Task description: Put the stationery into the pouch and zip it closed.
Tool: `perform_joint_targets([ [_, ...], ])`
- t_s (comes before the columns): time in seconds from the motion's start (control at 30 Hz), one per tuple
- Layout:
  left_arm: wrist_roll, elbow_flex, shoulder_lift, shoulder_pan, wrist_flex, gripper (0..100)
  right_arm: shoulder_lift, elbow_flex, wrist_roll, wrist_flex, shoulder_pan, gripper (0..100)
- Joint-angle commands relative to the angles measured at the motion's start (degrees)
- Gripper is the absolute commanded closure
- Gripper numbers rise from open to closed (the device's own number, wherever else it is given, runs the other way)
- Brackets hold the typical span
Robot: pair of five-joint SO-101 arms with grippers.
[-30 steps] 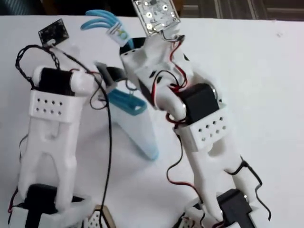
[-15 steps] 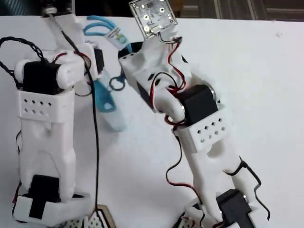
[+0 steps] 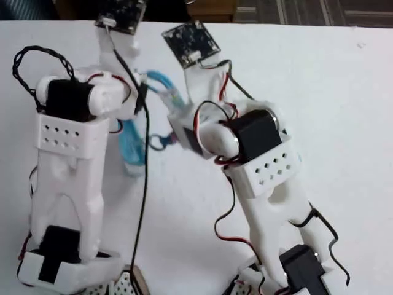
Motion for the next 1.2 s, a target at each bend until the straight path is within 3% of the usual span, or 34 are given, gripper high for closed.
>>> perform_joint_targets([
  [0.0, -3.52, -0.18, 0.66, 1.98, 2.55, 98, -1.63, -0.62, -0.26, 5.32, 0.66, 97.7],
  [0.13, -4.22, -0.44, 5.14, 8.13, 4.66, 98, -1.71, 3.87, -0.26, 5.67, 0.75, 93.3],
  [0.37, -3.78, -0.79, 9.36, 11.21, 4.04, 98, -2.15, 11.96, -0.09, 5.67, 0.84, 65.4],
  [0.67, -0.09, -0.79, 9.27, 9.89, 3.43, 98, -2.15, 19.69, -0.7, 4.0, 4.18, 66.3],
  [0.83, 5.1, -0.7, 9.19, 4.97, 2.2, 98, -2.15, 20.57, -7.82, 4.09, 15.52, 66.3],
  [1.0, 9.76, -0.7, 9.36, 2.07, 0.09, 98, -2.15, 20.57, -7.82, 4.09, 26.86, 66.3],
  [1.17, 13.71, -0.7, 9.27, 2.24, -1.41, 98, -2.15, 20.57, -4.13, 4.35, 32.13, 66.7],
])
